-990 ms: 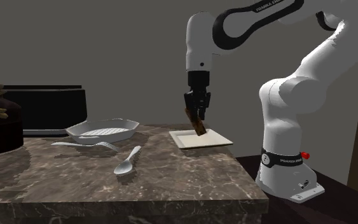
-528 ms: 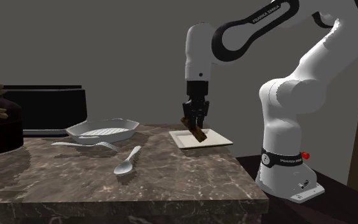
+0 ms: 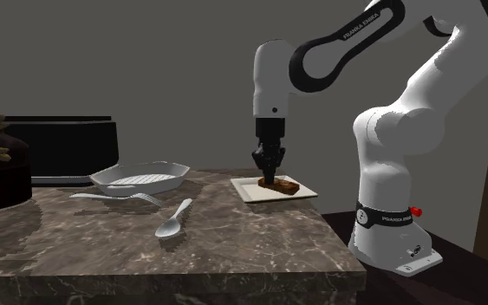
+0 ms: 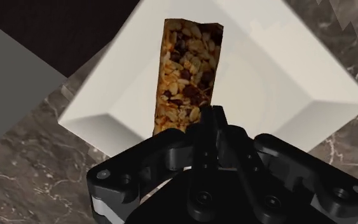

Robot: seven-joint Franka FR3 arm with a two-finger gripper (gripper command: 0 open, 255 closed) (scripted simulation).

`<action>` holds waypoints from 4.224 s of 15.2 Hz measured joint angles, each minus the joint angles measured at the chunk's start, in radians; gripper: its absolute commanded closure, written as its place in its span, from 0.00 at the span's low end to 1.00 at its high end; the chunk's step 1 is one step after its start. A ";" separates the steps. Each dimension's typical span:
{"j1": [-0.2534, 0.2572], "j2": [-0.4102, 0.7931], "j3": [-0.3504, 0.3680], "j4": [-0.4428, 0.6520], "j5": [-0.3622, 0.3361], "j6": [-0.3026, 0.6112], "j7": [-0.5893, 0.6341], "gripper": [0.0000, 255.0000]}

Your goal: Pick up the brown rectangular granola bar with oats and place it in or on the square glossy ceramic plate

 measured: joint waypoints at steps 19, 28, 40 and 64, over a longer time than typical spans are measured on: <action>-0.028 -0.080 0.168 -0.082 -0.058 -0.032 0.200 0.00; -0.027 -0.081 0.168 -0.081 -0.058 -0.032 0.200 1.00; -0.025 -0.156 0.156 -0.006 -0.056 -0.181 0.179 1.00; -0.027 -0.006 0.187 0.018 -0.049 -0.057 0.215 1.00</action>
